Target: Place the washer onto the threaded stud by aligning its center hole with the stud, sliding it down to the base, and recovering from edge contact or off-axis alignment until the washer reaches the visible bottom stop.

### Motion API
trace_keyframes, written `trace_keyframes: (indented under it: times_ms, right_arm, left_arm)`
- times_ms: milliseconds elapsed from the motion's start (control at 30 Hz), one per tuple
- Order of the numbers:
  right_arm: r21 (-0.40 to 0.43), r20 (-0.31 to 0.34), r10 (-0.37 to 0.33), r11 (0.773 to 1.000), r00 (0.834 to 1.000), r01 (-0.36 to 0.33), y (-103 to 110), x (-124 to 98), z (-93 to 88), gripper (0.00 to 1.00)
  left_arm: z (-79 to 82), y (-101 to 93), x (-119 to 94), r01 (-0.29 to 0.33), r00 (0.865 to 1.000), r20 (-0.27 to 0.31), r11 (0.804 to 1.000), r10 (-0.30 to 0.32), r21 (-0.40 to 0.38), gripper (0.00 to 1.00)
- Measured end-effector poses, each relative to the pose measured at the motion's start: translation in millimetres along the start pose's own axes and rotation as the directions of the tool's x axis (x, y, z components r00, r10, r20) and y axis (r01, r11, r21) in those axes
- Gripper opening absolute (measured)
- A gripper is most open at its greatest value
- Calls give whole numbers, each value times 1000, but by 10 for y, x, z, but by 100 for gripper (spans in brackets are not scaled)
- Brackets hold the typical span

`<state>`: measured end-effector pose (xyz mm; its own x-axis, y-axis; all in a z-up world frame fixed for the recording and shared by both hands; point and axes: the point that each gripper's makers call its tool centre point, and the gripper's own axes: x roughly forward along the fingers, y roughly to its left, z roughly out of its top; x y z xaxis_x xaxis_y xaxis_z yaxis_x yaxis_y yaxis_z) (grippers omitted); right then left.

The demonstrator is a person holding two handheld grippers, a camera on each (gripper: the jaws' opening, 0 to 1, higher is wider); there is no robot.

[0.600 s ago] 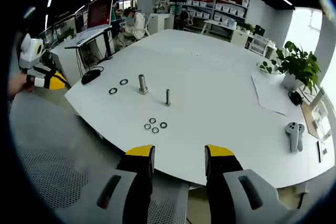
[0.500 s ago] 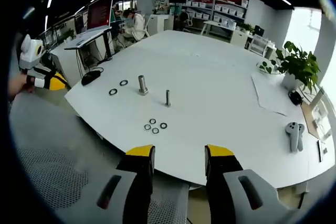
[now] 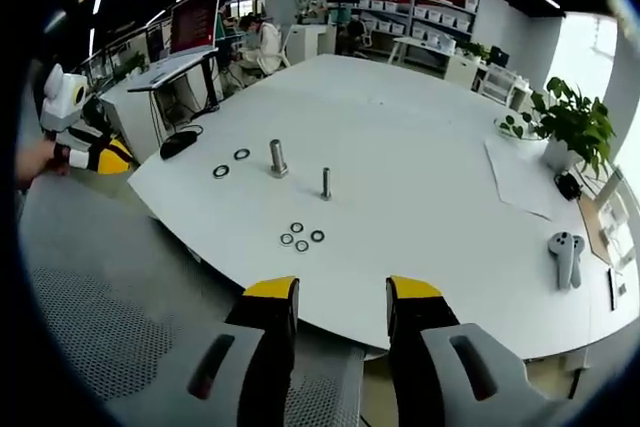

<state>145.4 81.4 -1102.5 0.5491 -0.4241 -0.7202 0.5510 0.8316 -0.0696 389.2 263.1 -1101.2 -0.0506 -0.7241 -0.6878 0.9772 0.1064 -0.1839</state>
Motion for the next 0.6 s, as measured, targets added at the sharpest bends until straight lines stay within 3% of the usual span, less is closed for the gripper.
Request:
trace_keyframes:
  times_ms: [600]
  right_arm:
    - [7,2,3,1000,1000,-3,-26,14,-3,36]
  left_arm:
    - [21,35,5,-12,1000,5,1000,12,-6,12]
